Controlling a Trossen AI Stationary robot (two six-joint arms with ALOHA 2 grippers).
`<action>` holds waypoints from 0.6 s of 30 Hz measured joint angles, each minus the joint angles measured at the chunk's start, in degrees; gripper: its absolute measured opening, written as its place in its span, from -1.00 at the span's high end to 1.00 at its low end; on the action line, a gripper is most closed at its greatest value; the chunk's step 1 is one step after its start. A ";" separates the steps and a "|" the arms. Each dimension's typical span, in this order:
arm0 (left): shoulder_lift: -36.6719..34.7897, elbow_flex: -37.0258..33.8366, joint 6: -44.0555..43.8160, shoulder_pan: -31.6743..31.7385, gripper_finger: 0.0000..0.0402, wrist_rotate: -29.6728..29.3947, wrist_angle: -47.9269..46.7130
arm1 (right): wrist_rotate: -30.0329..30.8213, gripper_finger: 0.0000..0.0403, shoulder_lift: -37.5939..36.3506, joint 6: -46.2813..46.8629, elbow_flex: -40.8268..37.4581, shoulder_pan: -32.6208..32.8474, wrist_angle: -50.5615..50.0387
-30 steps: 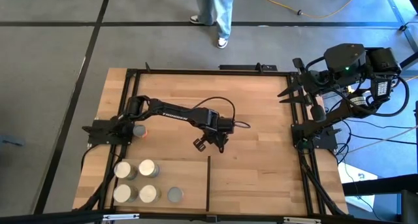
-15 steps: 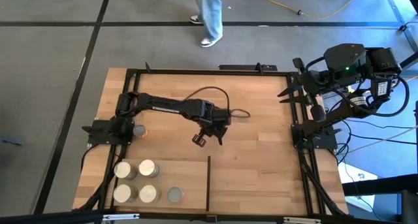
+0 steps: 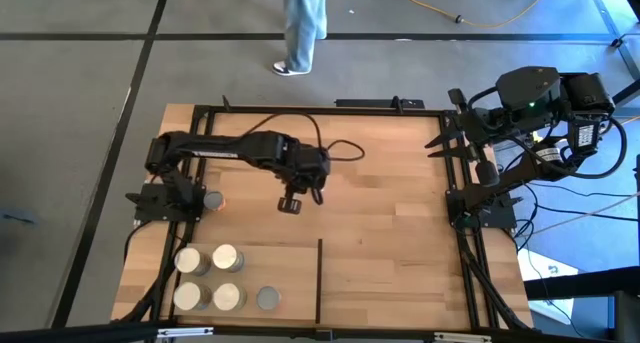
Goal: Pick and place cans onto a shelf
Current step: Put the canned black beans on the shelf
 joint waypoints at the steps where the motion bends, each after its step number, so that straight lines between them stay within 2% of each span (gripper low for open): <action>1: -0.72 0.00 -0.59 -0.39 1.00 -0.02 0.07 | 0.00 0.58 0.00 -0.02 0.00 0.00 0.00; 11: -3.79 -0.15 -5.98 -4.24 1.00 1.76 -6.90 | -0.01 0.58 0.00 -0.16 0.00 -0.02 0.00; 18: -4.40 -6.22 -11.25 -9.43 1.00 5.87 -6.41 | -0.01 0.58 0.00 -2.12 0.00 -0.02 0.00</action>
